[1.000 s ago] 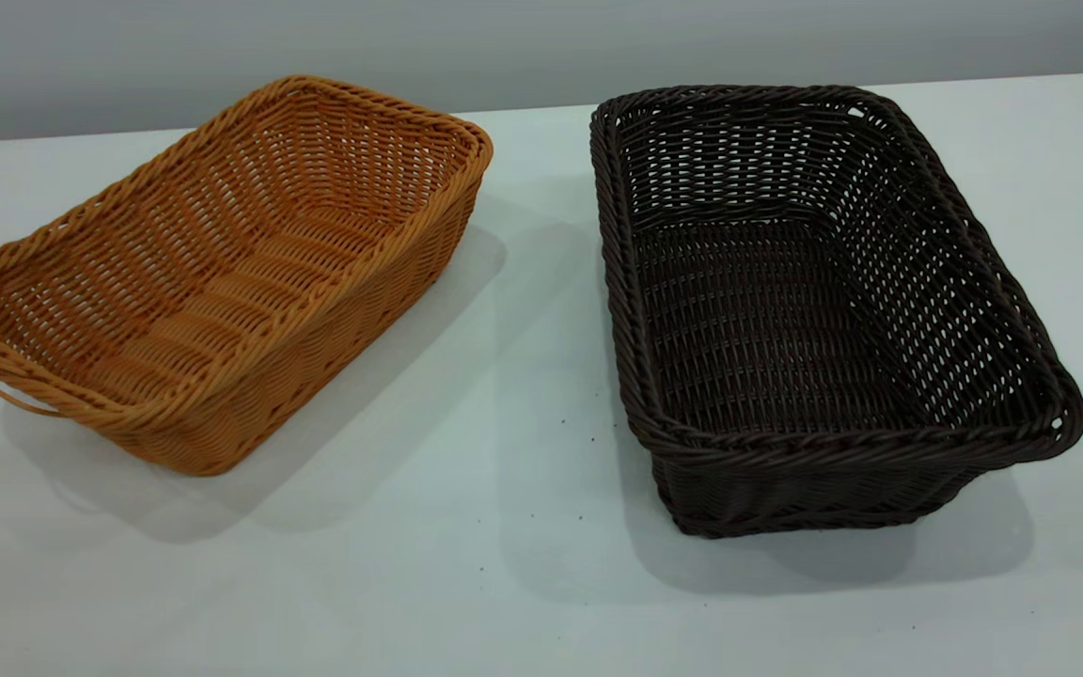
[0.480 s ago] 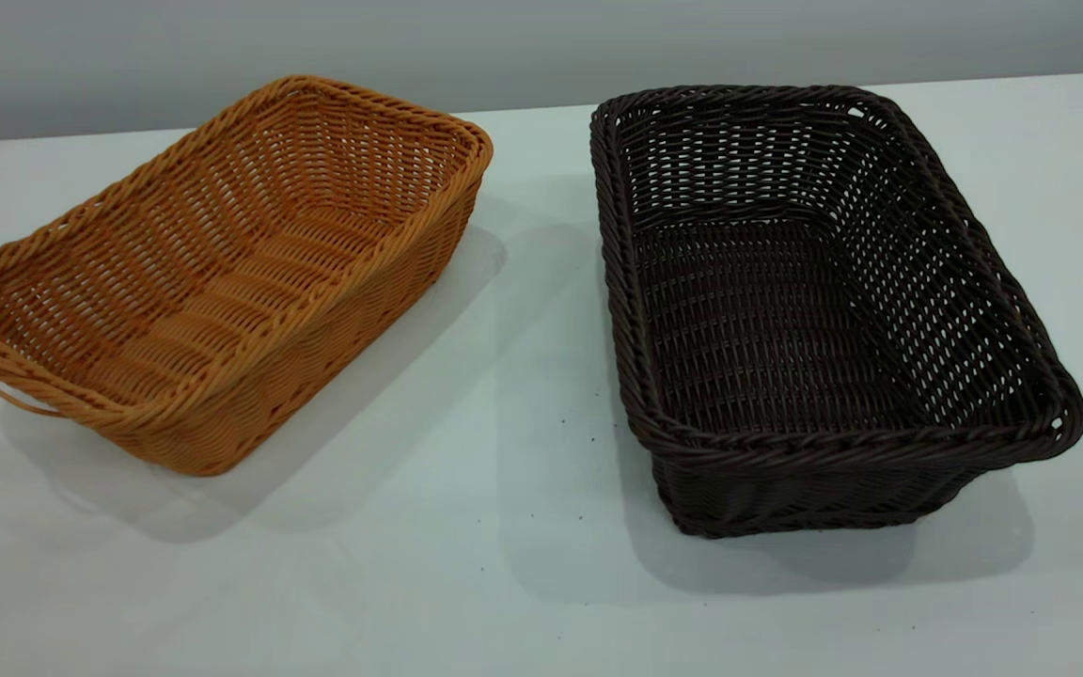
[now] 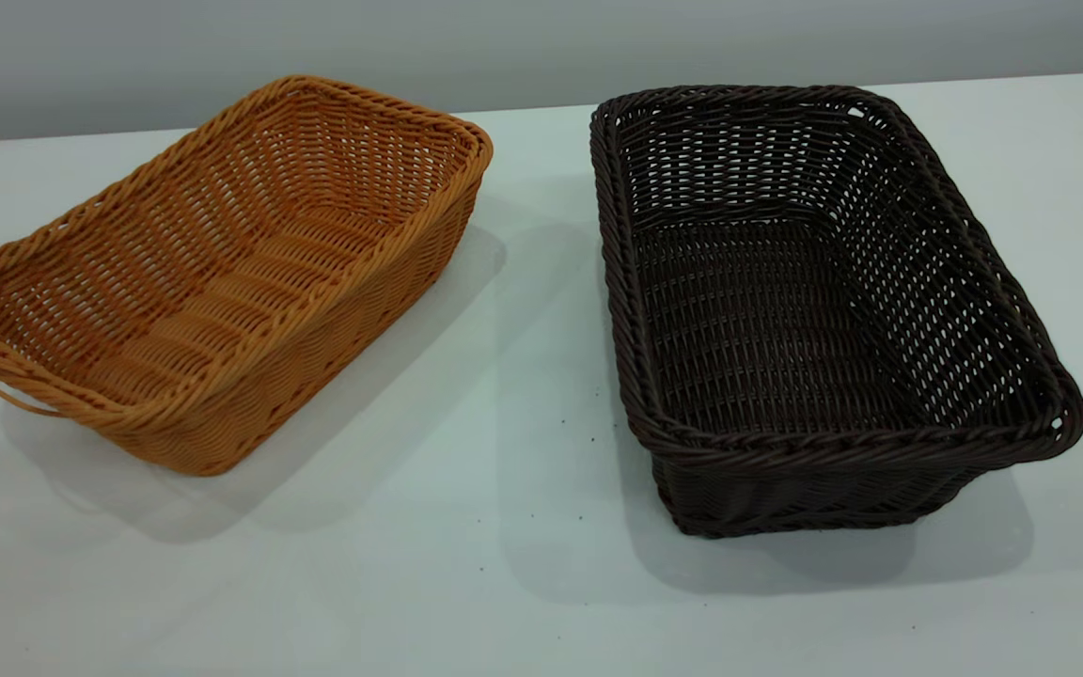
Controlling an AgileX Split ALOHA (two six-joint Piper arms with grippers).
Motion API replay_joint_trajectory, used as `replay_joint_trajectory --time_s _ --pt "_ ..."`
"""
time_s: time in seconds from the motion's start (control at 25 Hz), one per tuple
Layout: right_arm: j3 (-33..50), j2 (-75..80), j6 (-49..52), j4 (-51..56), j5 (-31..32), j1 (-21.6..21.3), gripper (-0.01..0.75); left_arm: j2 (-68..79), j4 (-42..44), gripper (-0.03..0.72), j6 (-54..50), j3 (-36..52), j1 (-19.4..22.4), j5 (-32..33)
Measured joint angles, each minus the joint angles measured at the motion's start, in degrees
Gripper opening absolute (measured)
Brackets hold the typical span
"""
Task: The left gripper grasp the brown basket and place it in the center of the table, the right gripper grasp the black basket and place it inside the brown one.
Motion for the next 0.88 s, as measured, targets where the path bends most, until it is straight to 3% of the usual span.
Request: replay_joint_trajectory --time_s 0.88 --pt "0.3 0.0 0.0 0.0 -1.3 0.0 0.0 0.0 0.0 -0.001 -0.1 0.0 0.0 0.0"
